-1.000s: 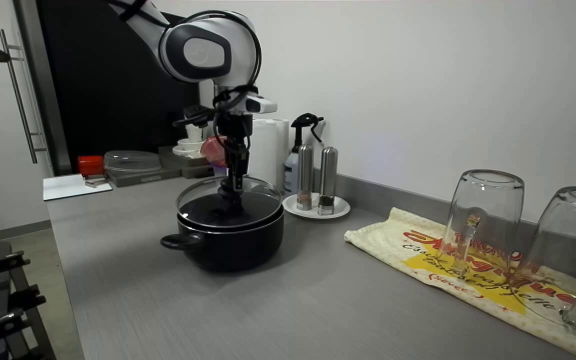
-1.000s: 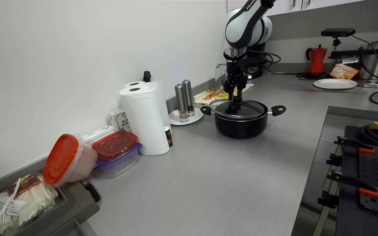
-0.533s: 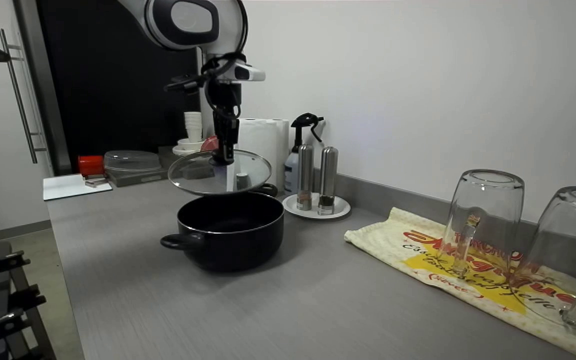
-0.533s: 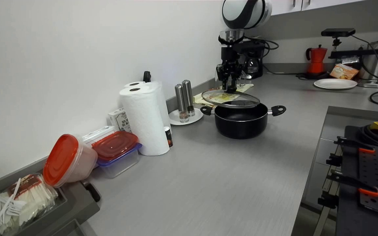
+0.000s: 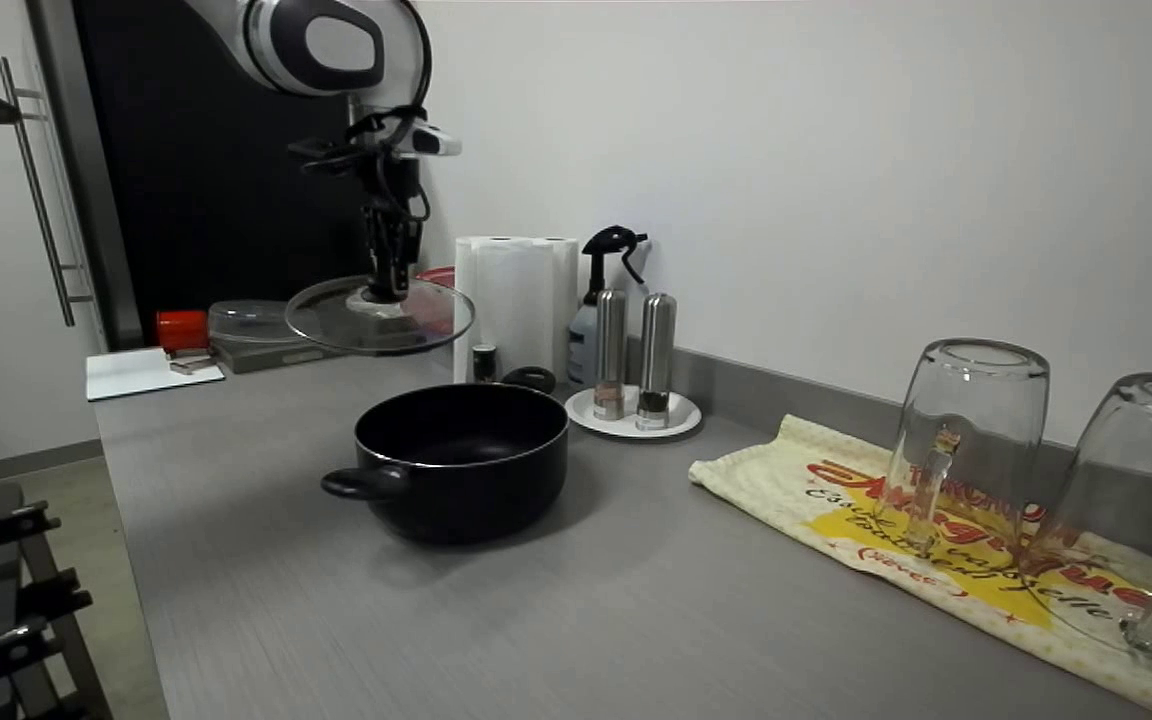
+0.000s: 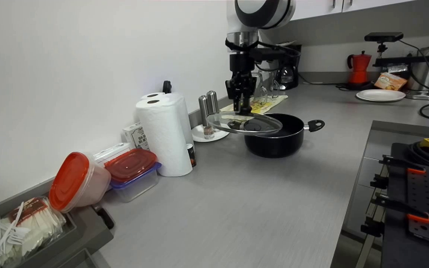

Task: Uncover the pot

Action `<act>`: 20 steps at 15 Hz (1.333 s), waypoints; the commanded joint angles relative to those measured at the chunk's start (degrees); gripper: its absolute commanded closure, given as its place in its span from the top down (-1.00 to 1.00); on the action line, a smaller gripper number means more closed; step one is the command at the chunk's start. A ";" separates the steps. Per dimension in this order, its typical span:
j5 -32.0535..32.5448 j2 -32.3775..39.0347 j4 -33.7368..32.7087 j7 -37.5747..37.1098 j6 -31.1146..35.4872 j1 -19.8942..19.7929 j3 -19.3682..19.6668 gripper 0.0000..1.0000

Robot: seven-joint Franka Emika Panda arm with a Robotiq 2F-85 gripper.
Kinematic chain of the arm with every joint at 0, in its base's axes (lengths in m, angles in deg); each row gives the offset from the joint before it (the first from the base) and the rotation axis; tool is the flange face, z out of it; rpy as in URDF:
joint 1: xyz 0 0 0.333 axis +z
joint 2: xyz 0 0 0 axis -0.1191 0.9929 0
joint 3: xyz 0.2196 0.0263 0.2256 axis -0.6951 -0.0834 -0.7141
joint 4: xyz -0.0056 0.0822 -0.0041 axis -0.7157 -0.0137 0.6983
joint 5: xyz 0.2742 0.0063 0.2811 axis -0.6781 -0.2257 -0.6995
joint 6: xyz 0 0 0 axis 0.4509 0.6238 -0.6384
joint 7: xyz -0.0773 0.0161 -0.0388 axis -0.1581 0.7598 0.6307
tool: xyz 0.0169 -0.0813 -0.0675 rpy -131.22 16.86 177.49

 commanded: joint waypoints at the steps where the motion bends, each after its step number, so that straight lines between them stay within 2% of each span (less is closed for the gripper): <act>1: 0.49 -0.05 -1.30 2.08 -1.82 3.90 -2.61 -0.51; 7: 7.17 3.86 -1.29 2.12 -1.16 11.11 -6.37 -0.51; 13: 17.40 8.68 -0.71 0.79 1.16 17.04 -6.48 -0.51; 20: 23.09 12.03 0.54 -1.99 8.21 18.64 -4.56 -0.51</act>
